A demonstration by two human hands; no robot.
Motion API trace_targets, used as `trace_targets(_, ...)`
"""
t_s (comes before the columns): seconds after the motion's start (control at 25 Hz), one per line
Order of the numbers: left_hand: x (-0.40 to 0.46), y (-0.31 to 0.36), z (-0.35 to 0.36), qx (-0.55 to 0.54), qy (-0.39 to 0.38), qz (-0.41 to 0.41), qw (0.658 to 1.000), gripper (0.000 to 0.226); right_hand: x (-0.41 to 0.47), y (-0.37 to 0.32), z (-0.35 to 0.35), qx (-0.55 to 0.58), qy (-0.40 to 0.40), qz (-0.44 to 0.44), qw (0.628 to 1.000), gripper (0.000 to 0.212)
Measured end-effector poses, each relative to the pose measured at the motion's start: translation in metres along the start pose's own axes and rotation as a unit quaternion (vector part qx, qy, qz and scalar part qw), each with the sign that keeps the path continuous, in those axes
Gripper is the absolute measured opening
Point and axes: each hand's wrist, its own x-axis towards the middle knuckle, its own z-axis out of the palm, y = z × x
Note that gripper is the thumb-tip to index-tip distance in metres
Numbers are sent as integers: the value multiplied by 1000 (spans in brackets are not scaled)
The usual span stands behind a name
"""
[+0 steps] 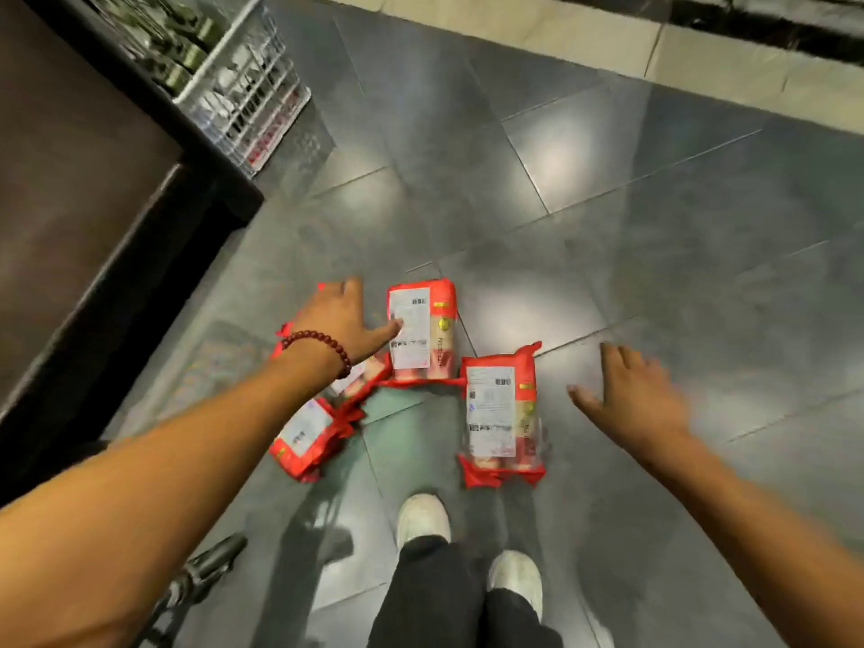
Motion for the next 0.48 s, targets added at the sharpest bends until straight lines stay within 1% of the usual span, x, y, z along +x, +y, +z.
trace_targets(0.12,77,-11,129,-72,-27,-62,995,63,66,10,143,70,-99,62,991,68)
trace_targets(0.2,128,-23,201,-139,-27,-109,984,54,105,12,223,141,-130,81,978,73)
trace_targets(0.24,148,-28,226,-174,-24,-130,976,51,121,11,251,193,-128,93,968,73)
trace_targets(0.28,172,-33,252,-218,-10,-149,964,49,138,11,279,264,-114,107,952,69)
trace_targets(0.36,206,-39,286,-345,-6,-189,919,37,166,8,314,417,-67,117,899,54)
trace_targets(0.4,216,-39,297,-385,-18,-192,903,30,178,10,322,458,-30,125,879,49)
trace_targets(0.44,220,-37,303,-404,-34,-175,897,26,187,13,323,488,3,135,862,47)
trace_targets(0.48,216,-34,305,-407,-55,-153,899,26,193,16,316,514,26,136,847,49)
